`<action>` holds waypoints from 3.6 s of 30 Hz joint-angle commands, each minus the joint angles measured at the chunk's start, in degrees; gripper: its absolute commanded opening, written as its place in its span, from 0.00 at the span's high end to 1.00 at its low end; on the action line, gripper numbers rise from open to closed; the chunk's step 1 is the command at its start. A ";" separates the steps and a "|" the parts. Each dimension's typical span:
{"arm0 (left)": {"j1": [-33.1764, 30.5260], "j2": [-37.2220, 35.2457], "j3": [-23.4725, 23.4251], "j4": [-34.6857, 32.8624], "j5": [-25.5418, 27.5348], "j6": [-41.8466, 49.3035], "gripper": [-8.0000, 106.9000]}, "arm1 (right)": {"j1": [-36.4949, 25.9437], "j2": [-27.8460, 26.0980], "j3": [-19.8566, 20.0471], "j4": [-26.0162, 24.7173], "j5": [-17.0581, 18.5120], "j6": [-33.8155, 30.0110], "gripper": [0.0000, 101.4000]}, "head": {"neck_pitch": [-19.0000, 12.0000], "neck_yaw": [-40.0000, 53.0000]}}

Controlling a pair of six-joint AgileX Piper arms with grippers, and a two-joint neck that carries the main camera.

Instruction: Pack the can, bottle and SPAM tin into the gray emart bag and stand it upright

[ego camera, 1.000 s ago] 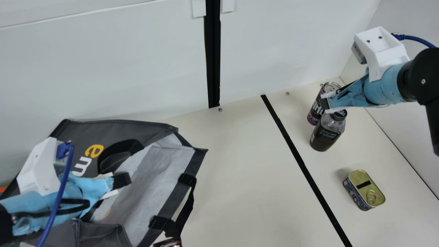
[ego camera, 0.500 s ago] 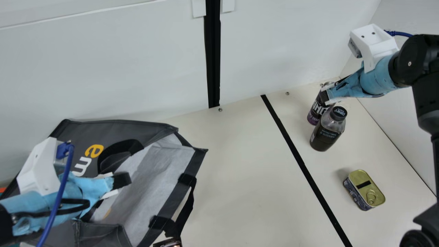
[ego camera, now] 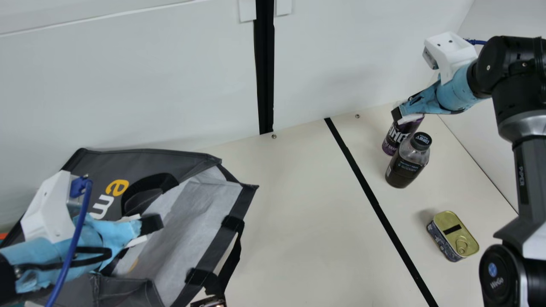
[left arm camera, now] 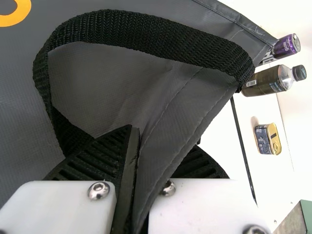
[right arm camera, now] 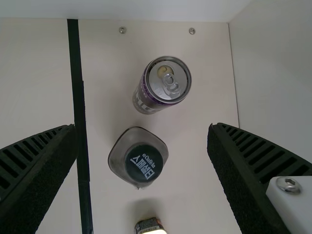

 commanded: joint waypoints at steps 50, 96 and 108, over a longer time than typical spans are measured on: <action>0.00 0.00 0.00 0.00 0.00 0.00 1.00 | -2.84 20.92 -15.11 2.16 0.11 8.44 0.06 | -1.30 -0.14; 0.00 0.00 0.00 0.00 0.00 0.00 1.00 | -0.91 20.25 -15.32 11.64 0.11 -5.26 1.00 | -1.30 -0.14; 0.00 0.00 0.00 0.00 0.00 0.00 1.00 | 2.16 15.03 -10.64 12.48 0.11 -9.19 1.00 | -1.30 -0.14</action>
